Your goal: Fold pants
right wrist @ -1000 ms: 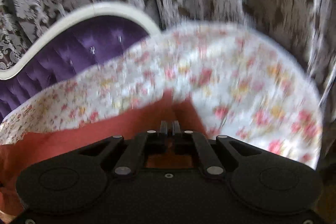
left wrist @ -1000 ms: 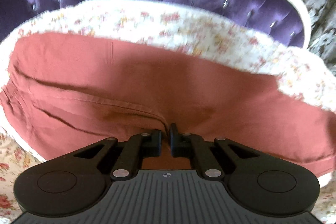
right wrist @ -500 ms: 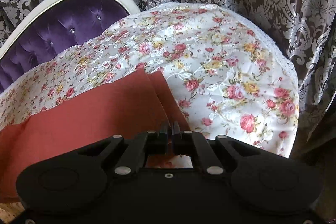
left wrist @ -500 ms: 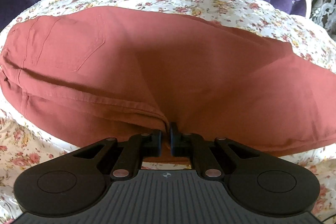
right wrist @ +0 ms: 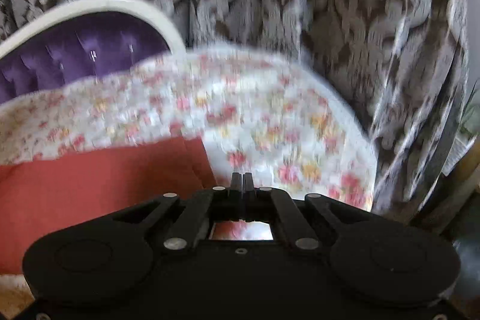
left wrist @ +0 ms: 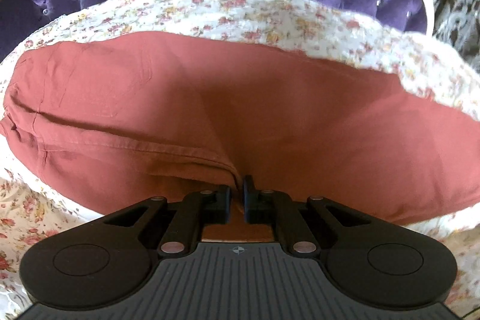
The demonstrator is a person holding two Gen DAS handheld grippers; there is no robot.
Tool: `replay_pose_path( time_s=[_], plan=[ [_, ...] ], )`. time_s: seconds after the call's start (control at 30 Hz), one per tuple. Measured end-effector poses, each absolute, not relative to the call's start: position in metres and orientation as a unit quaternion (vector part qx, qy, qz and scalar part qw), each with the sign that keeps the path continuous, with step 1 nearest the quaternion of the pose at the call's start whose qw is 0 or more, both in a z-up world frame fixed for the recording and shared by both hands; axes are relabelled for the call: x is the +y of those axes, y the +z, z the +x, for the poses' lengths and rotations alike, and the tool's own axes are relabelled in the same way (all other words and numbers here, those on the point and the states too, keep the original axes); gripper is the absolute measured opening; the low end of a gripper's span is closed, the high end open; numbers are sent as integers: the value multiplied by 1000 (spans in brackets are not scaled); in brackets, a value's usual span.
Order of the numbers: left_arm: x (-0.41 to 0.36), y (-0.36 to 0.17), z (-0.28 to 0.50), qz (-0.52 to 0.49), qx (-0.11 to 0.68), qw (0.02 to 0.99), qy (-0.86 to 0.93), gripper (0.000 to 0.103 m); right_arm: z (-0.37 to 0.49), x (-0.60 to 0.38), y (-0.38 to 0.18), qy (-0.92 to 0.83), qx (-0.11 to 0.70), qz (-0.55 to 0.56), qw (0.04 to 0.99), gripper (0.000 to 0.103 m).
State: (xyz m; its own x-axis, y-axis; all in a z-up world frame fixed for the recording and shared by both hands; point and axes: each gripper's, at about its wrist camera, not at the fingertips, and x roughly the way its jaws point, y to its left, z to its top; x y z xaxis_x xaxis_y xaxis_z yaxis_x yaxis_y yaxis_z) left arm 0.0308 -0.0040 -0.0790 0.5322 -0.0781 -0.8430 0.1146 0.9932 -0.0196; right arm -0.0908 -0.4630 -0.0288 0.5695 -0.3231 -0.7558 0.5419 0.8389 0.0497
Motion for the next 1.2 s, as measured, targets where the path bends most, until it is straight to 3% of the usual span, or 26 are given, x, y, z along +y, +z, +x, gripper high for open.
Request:
replay_pose_path(
  time_s=[0.13,0.17,0.2,0.4,0.43,0.47,0.63,0.77,0.83,0.87,0.9,1.0,1.2],
  plan=[
    [0,-87,34,7,496,866,-55,8,-79,-471,-40,-184,391,186,883,31],
    [0,-87,34,5,498,866,-55,8,-73,-472,-43,-179,392,186,883,43],
    [1,-87,35,2,500,864,-55,8,-66,-474,-47,-175,391,187,884,49],
    [7,-87,38,-18,509,859,-61,8,-44,-478,-65,-153,417,199,874,48],
    [7,-87,39,-19,509,858,-62,8,-45,-476,-64,-149,411,199,877,43],
    [6,-86,39,-21,509,859,-61,8,-47,-474,-61,-147,408,193,880,19],
    [3,-63,27,-12,472,879,-69,8,-62,-451,-25,-157,348,108,918,18],
    [0,-81,32,-14,509,857,-77,9,-51,-455,-45,-193,408,80,889,18],
    [-3,-93,32,-2,521,851,-71,10,-43,-467,-71,-192,462,116,858,20],
    [-4,-91,30,4,517,853,-71,10,-45,-467,-70,-194,450,116,864,20],
    [-4,-89,29,9,514,855,-72,12,-46,-466,-65,-198,453,117,861,26],
    [-2,-84,26,8,511,856,-75,20,-55,-468,-46,-224,419,135,870,58],
    [-3,-70,7,39,498,862,-86,30,-65,-451,0,-228,345,147,899,60]
  ],
)
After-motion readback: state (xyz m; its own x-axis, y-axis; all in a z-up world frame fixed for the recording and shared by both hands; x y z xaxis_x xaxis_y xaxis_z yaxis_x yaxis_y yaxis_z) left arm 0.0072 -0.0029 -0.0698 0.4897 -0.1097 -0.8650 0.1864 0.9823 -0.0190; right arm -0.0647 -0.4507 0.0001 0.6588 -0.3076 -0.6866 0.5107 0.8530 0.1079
